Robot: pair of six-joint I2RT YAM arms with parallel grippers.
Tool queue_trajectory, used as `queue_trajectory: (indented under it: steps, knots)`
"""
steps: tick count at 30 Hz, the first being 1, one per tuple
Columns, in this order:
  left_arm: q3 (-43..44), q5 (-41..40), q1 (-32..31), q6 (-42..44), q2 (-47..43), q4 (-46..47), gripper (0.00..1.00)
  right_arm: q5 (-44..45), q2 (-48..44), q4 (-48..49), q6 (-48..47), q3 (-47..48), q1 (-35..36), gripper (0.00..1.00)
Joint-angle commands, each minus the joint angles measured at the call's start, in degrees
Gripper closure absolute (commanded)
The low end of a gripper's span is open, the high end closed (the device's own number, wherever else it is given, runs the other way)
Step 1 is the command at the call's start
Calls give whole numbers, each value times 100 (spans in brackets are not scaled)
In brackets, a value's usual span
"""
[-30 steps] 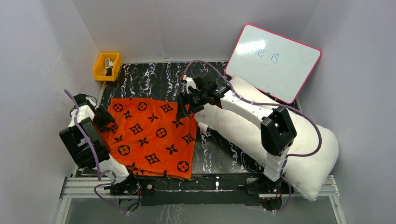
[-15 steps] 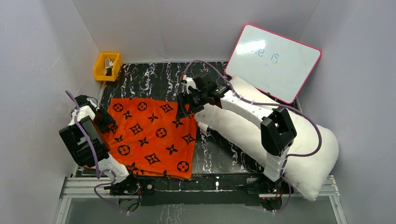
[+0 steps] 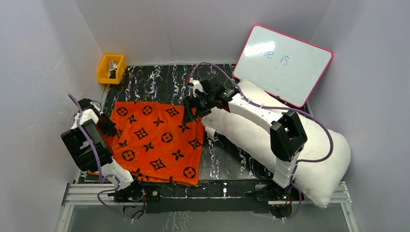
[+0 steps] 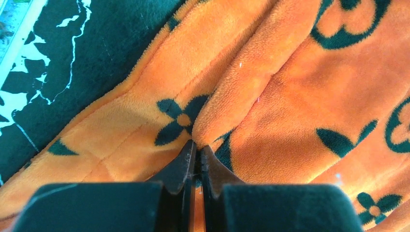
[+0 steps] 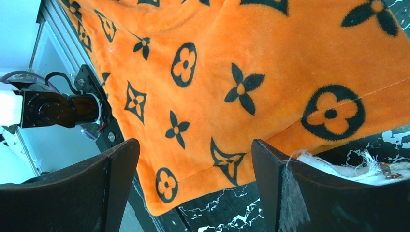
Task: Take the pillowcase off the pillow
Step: Fold the pillowcase at the center of the board.
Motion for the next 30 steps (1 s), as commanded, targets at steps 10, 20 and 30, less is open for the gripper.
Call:
queue_trajectory:
  steps: [10, 20, 30]
  knots:
    - [1249, -935, 25, 899, -543, -537, 100, -27, -412, -68, -188, -53, 15, 7]
    - [1059, -1419, 25, 1473, -601, -141, 93, -56, -466, -40, -222, -111, 17, 7]
    - [2116, -609, 18, 854, -366, -496, 2, -128, -340, 560, 57, -269, -357, 5]
